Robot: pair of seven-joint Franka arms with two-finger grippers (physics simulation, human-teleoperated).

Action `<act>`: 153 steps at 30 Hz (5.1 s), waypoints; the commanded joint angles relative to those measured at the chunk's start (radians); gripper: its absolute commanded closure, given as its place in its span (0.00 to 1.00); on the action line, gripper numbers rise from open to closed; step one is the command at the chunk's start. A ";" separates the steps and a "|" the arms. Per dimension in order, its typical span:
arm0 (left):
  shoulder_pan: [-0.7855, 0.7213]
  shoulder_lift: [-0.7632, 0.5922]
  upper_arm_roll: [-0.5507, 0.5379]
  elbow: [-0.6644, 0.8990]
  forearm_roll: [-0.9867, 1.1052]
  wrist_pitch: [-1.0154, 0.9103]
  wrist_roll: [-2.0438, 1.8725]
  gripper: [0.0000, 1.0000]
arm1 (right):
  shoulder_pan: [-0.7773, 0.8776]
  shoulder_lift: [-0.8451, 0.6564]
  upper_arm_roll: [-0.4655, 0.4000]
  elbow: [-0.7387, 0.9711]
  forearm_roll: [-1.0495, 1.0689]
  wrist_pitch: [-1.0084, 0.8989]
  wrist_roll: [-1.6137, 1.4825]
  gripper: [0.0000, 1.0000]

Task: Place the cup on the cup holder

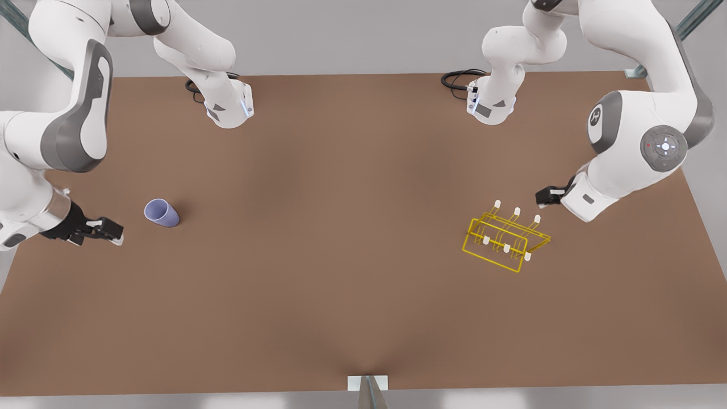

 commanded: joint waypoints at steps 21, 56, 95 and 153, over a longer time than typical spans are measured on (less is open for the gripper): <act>0.007 0.110 -0.017 0.089 -0.021 0.011 -0.069 0.00 | -0.004 -0.359 0.100 -0.704 0.032 0.187 0.016 0.00; -0.032 0.136 -0.031 0.089 -0.022 -0.009 -0.086 0.00 | -0.222 -0.329 0.119 -1.103 0.021 0.729 -0.069 0.00; -0.009 0.102 -0.029 0.089 -0.019 -0.065 -0.086 0.00 | -0.310 -0.148 0.122 -1.166 -0.010 0.936 -0.137 0.00; -0.311 0.292 0.035 0.332 0.019 0.070 -2.175 0.00 | 0.264 0.620 0.642 -0.189 0.449 1.084 0.337 0.79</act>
